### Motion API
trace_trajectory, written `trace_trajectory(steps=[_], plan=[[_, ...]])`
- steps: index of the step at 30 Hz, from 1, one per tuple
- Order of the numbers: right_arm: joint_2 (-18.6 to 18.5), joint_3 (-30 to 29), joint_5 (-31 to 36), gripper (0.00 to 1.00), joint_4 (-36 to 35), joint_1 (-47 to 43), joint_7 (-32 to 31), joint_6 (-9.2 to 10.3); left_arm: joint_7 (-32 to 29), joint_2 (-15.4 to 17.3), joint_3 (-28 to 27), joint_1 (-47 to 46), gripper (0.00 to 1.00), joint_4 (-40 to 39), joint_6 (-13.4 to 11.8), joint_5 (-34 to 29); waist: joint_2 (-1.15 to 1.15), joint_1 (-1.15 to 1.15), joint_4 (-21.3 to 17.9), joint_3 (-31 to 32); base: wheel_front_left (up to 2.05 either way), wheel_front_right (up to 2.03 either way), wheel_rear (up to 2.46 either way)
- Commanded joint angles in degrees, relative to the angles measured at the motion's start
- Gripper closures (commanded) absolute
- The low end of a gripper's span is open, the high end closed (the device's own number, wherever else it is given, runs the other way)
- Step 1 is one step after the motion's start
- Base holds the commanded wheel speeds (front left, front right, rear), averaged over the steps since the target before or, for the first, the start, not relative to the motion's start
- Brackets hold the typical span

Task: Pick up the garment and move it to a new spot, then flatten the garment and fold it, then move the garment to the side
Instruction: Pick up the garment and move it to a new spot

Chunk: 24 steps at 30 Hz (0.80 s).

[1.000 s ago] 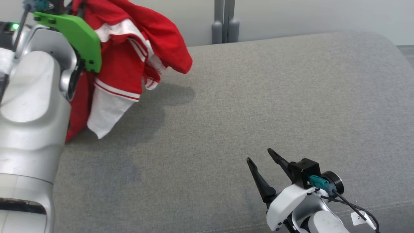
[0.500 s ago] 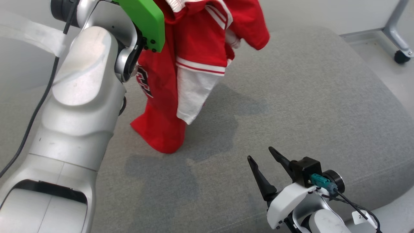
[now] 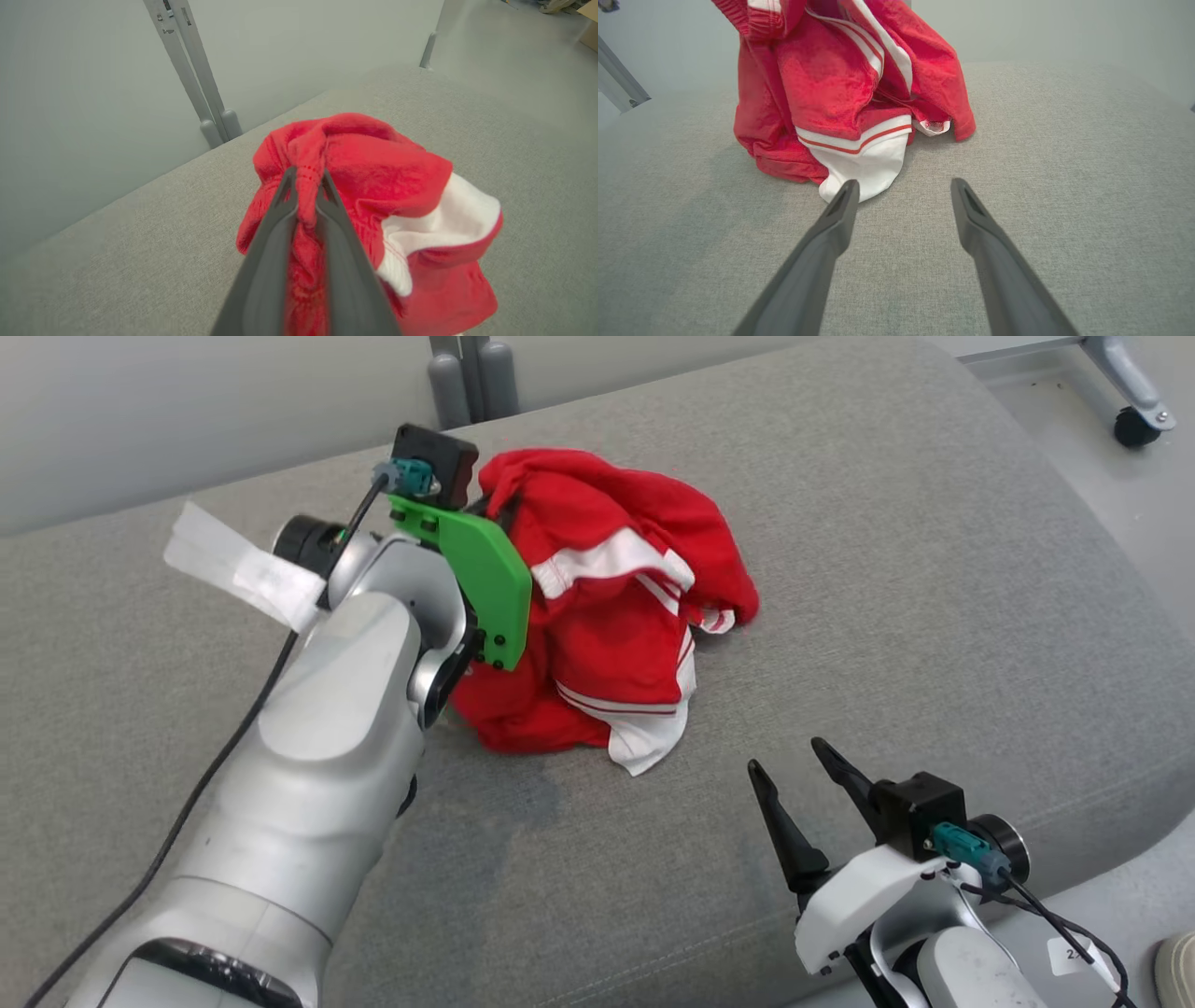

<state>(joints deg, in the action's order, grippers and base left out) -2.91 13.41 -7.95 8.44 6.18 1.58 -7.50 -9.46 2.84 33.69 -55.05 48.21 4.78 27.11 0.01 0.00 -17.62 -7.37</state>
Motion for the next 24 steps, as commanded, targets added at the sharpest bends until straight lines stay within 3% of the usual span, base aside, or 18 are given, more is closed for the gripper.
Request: trace_trajectory(steps=[1, 4, 5, 6, 17, 24], plan=[[0.0, 0.3, -0.2, 0.00, 0.0, -0.2, -0.1, 0.02, -0.4, 0.2, 0.3, 1.9, 1.00, 0.7, -0.2, 0.6, -0.01, 0.00, 1.9, -0.5, 0.00, 0.00, 0.00], [0.0, 0.8, -0.6, 0.00, 0.4, -0.1, -0.2, 0.02, -1.4, 0.2, 1.2, 4.1, 0.97, 2.4, -0.3, 1.5, -0.01, 0.00, 2.6, 0.1, 0.00, 0.00, 0.00], [0.0, 1.0, -0.6, 0.00, 0.5, -0.1, -0.2, 0.03, -1.7, 0.1, 1.6, 4.8, 0.53, 2.9, -0.2, 1.5, -0.01, 0.00, 2.7, 0.3, 0.00, 0.00, 0.00], [0.0, 1.2, -0.6, 0.00, 0.7, 0.0, -0.3, 0.03, -1.8, 0.1, 1.8, 5.4, 0.00, 3.3, -0.2, 1.9, -0.01, 0.00, 2.9, 0.7, 0.00, 0.00, 0.00], [0.0, 1.0, -0.5, 0.00, 1.6, -1.4, -1.0, 0.02, -5.6, 0.1, 4.1, 6.5, 0.00, 4.0, 0.7, 2.8, -0.01, 0.00, 3.5, 5.5, 0.00, 0.00, 0.00], [0.0, 0.9, -1.0, 0.00, 1.3, -2.3, -1.1, 0.03, -6.0, 1.1, 4.6, 3.8, 0.00, -0.6, -0.7, 1.7, -0.01, 0.00, 2.2, 7.4, 0.00, 0.00, 0.00]])
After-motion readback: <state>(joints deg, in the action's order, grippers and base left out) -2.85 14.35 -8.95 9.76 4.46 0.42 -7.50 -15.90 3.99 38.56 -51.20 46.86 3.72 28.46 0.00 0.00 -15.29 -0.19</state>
